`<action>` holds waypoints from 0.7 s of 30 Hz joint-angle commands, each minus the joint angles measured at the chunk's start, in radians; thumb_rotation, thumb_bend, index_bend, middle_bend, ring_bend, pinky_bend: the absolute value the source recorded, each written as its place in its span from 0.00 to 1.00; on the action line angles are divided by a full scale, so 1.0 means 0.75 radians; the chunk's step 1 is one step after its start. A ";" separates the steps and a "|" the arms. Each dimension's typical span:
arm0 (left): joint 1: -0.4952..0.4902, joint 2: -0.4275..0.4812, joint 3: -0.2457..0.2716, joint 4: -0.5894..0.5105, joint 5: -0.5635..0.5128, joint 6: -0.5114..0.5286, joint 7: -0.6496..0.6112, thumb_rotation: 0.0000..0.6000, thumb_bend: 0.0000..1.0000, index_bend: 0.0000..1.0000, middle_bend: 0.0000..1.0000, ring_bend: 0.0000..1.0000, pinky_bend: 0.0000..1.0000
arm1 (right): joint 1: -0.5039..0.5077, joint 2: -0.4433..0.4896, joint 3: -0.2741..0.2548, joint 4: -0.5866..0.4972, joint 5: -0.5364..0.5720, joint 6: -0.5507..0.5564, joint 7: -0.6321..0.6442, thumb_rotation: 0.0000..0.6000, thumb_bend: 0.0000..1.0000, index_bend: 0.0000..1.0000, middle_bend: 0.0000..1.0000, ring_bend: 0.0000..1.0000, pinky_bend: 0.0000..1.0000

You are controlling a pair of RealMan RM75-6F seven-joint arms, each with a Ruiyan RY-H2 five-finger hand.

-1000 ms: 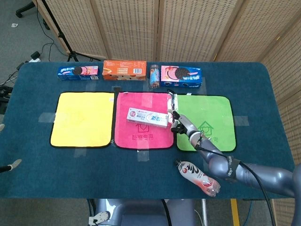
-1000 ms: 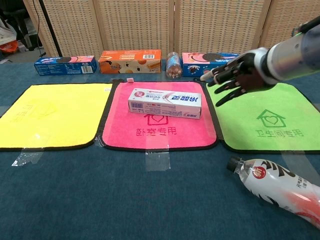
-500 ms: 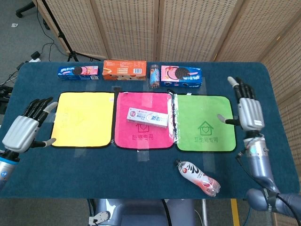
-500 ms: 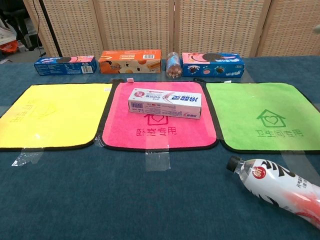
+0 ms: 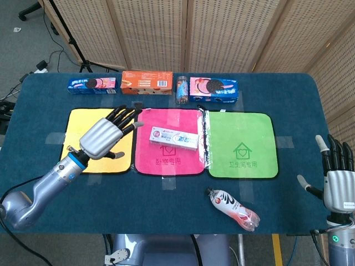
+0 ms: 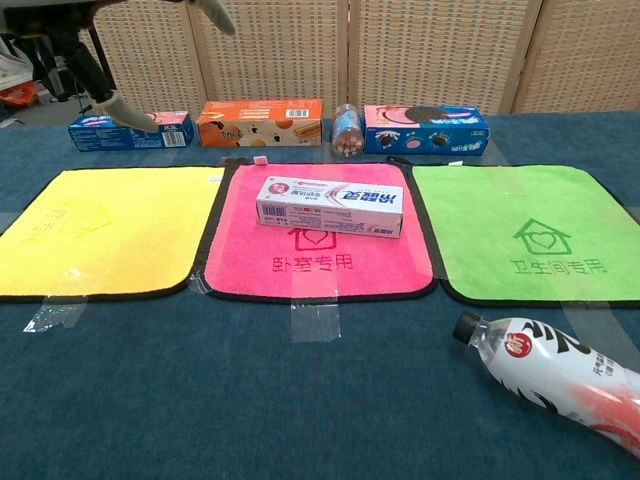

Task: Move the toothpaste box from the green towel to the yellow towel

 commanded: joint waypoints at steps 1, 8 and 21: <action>-0.137 -0.146 -0.004 0.111 -0.019 -0.101 0.113 1.00 0.10 0.30 0.03 0.01 0.00 | -0.036 0.018 -0.011 -0.014 -0.040 -0.038 -0.030 1.00 0.00 0.00 0.00 0.00 0.00; -0.299 -0.360 0.009 0.314 -0.006 -0.176 0.205 1.00 0.16 0.37 0.13 0.04 0.04 | -0.057 0.074 0.036 -0.057 -0.018 -0.164 0.026 1.00 0.00 0.00 0.00 0.00 0.00; -0.590 -0.788 0.042 0.788 0.008 -0.320 0.098 1.00 0.98 0.39 0.13 0.06 0.10 | -0.102 0.168 0.120 -0.153 -0.007 -0.284 0.059 1.00 0.00 0.00 0.00 0.00 0.00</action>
